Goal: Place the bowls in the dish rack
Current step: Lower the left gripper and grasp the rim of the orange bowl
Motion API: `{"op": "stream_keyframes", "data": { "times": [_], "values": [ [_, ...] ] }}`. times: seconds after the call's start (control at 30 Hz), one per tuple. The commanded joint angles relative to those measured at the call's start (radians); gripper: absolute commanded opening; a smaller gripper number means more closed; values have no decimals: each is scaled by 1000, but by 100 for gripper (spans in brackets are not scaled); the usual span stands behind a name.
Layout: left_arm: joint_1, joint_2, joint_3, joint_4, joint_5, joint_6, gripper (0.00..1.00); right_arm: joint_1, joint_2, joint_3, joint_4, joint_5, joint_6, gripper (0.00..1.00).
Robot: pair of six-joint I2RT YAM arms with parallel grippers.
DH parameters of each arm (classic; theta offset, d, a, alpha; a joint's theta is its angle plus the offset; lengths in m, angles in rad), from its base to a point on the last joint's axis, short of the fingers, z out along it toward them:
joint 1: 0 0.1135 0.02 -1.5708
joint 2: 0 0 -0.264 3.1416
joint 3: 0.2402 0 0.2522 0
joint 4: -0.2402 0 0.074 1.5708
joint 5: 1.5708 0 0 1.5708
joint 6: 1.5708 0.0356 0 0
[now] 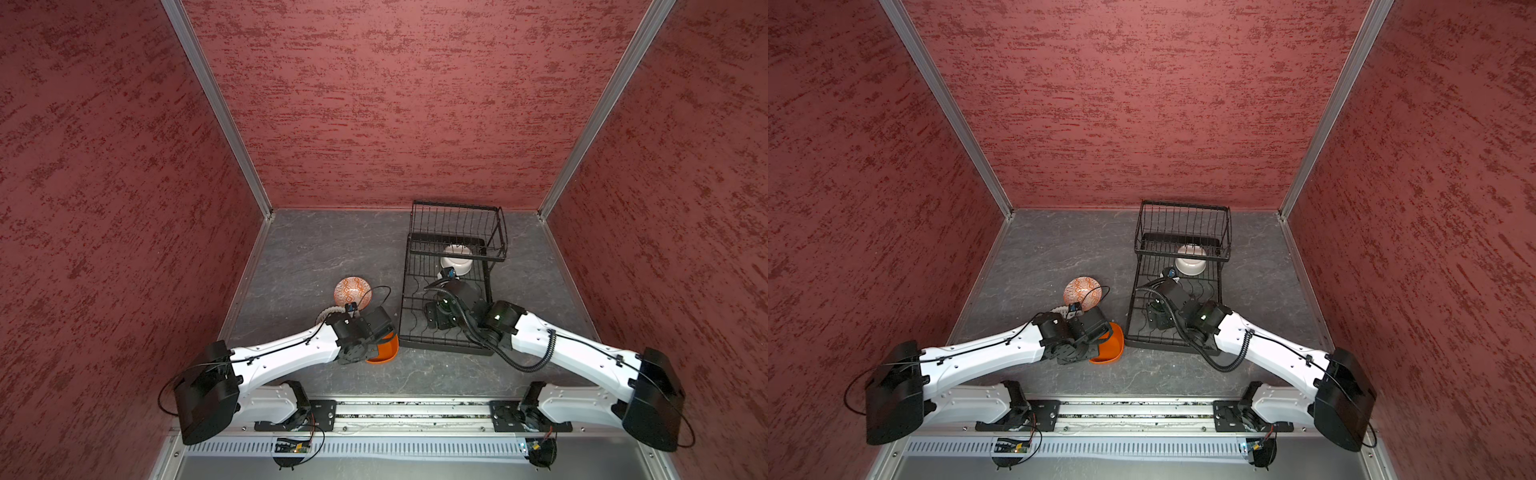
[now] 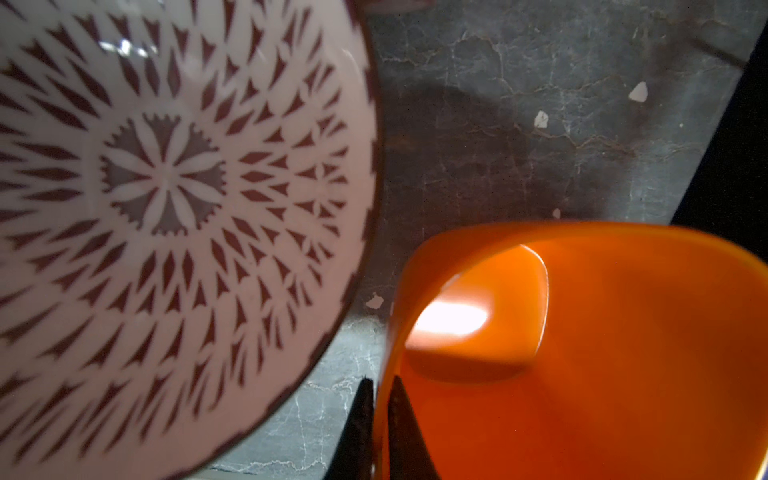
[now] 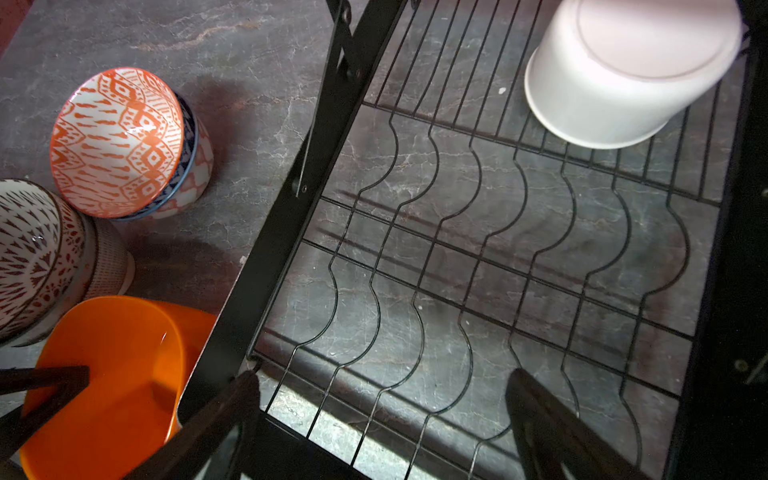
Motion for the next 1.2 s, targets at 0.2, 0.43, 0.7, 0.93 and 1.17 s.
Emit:
{"op": "stream_keyframes", "data": {
  "times": [0.2,0.43,0.7,0.93,1.17],
  "values": [
    [1,-17,-16,41,0,43,0,7,43,48,45,-58,-33,94],
    [-5,-46,-9,31,-7,48,0,6,69,60,64,-71,-45,94],
    [-6,-110,25,-3,-43,71,0,7,86,66,94,-85,-38,94],
    [-15,-163,44,1,-50,93,0,7,58,60,117,-97,-20,94],
    [-36,-215,66,26,-41,120,0,7,-5,60,137,-138,-9,94]
  ]
}}
